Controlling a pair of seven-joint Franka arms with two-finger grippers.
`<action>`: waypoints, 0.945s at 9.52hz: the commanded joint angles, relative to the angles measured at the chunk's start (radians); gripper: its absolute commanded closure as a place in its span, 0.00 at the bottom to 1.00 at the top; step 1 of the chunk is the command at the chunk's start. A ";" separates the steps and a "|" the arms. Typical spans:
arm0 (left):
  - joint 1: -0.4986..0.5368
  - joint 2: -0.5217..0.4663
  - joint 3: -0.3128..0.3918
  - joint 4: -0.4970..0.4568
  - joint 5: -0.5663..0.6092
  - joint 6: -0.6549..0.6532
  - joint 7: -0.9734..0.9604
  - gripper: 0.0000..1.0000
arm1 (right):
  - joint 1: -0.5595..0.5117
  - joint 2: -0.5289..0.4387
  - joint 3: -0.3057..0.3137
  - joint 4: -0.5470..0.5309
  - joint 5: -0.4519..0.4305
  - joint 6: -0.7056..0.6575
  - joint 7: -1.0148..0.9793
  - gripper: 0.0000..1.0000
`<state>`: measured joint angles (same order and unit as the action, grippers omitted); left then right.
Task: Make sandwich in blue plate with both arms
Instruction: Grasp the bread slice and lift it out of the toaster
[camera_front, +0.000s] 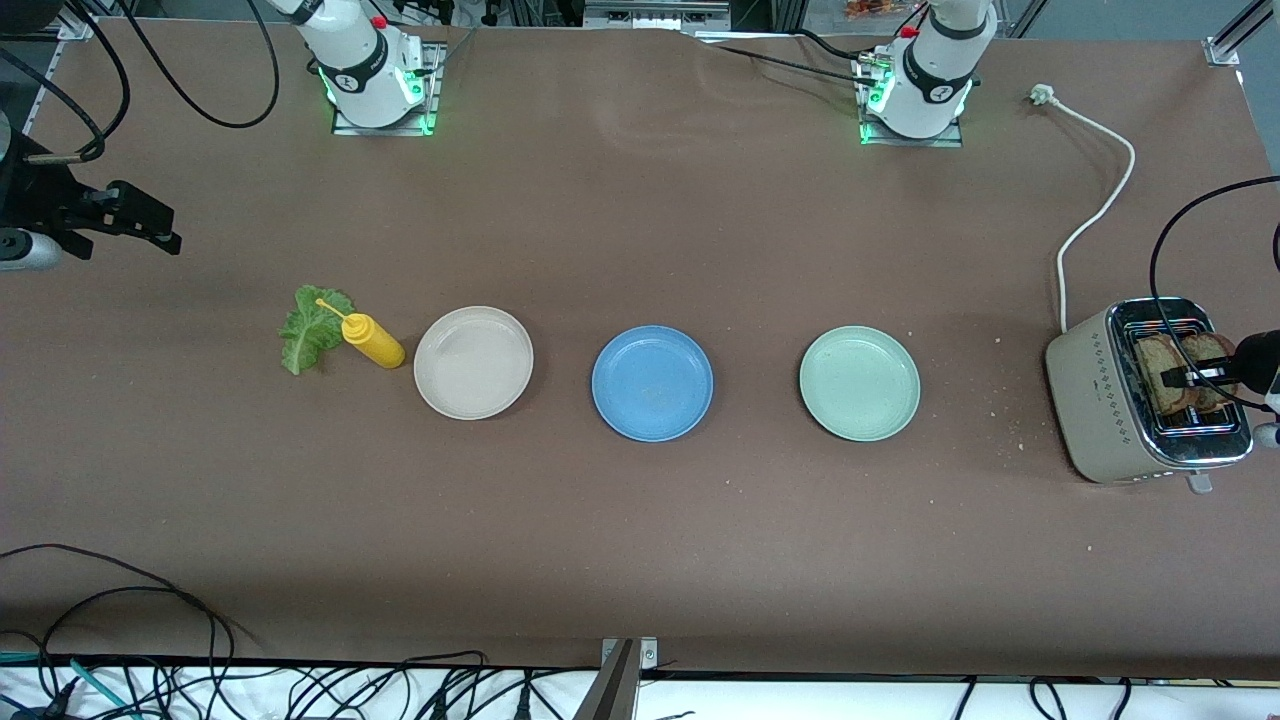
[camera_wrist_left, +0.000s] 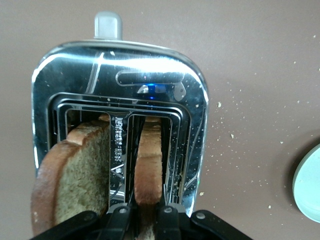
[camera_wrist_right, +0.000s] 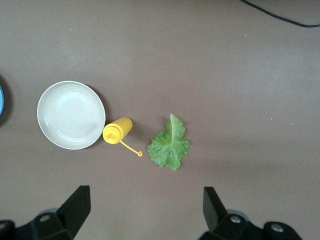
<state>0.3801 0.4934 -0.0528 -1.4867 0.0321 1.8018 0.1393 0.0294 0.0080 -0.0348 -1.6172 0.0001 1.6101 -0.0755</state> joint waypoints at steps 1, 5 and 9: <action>-0.003 -0.051 -0.013 0.092 0.019 -0.123 0.023 1.00 | 0.000 -0.011 0.003 -0.007 0.009 -0.006 0.014 0.00; -0.003 -0.169 -0.018 0.195 -0.001 -0.317 0.066 1.00 | 0.000 -0.011 0.003 -0.009 0.009 -0.006 0.014 0.00; 0.000 -0.191 -0.200 0.171 -0.183 -0.406 -0.285 1.00 | 0.000 -0.011 0.003 -0.009 0.009 -0.006 0.014 0.00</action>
<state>0.3787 0.3048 -0.1631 -1.2893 -0.0579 1.4215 0.0480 0.0298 0.0079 -0.0344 -1.6181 0.0001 1.6101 -0.0754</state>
